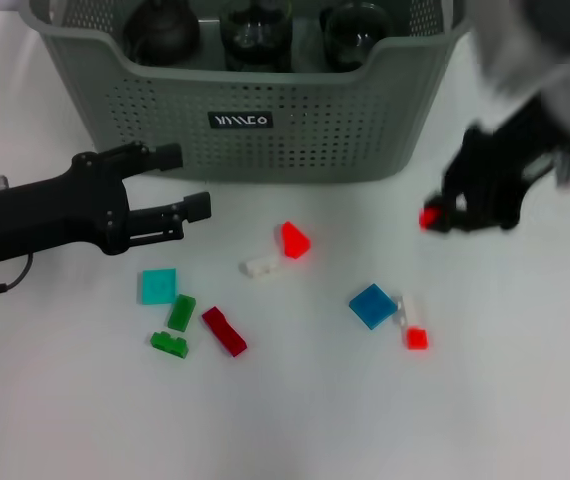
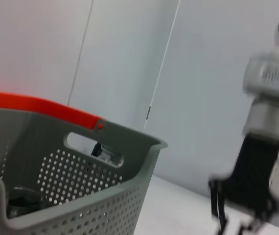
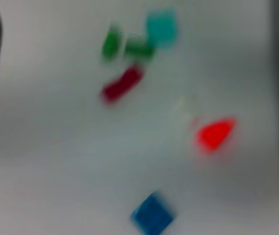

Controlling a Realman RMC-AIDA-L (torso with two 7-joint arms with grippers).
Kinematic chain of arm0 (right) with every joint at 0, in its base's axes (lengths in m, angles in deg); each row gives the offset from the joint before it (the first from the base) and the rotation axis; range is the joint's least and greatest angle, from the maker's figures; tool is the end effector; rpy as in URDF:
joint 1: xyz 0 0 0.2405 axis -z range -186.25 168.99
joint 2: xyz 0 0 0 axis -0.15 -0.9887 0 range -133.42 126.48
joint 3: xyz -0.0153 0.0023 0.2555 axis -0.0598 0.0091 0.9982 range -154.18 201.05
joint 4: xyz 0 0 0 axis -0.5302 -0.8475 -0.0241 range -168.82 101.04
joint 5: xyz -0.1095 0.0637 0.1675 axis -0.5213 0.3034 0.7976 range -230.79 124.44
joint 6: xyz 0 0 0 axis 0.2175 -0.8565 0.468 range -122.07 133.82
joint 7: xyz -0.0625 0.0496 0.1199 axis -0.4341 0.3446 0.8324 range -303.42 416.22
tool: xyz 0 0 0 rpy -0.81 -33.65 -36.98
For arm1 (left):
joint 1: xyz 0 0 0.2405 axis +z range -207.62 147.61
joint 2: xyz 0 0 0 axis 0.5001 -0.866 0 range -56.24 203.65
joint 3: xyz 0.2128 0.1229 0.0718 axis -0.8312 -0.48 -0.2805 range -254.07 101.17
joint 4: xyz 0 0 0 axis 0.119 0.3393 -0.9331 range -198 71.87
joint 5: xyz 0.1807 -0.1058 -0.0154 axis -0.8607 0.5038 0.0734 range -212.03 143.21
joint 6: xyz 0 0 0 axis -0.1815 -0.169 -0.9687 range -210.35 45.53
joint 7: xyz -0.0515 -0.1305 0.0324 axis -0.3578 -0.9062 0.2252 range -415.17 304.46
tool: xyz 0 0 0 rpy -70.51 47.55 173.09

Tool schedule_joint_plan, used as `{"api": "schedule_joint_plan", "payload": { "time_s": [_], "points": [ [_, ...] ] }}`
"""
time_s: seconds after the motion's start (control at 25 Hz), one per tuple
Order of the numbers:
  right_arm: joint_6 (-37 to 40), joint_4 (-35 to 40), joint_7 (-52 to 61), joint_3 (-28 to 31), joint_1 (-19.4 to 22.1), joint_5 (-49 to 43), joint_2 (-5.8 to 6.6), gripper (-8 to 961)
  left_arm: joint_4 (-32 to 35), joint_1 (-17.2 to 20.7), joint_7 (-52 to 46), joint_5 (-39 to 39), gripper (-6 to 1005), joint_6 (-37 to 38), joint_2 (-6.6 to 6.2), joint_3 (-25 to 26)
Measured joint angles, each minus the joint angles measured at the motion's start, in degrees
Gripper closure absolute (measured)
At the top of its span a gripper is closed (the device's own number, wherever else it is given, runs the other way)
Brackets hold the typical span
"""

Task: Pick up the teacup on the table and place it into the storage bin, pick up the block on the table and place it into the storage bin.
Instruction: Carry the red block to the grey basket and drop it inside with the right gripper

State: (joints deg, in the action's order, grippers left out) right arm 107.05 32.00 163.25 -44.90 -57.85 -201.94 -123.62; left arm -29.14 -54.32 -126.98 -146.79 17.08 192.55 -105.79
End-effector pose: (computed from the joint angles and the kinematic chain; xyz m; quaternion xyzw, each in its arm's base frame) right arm 0.1379 0.3676 -0.0024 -0.9794 0.0210 -0.2005 0.0064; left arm -0.2872 0.2871 0.0167 -0.9052 -0.2190 -0.3332 0.1469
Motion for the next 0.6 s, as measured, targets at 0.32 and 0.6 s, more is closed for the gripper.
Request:
{"api": "schedule_joint_plan", "payload": {
  "time_s": [0.32, 0.6],
  "points": [
    [9.93, 6.67, 8.57, 24.16, -2.56, 24.82, 4.87, 758, 0.05, 0.37, 2.02, -0.22, 171, 0.09, 0.0, -0.04],
    [0.33, -4.2, 16.13, 24.89, -7.63, 37.74, 13.04, 759, 0.0, -0.06, 2.69, -0.21, 172, 0.31, 0.13, -0.1]
  ]
}}
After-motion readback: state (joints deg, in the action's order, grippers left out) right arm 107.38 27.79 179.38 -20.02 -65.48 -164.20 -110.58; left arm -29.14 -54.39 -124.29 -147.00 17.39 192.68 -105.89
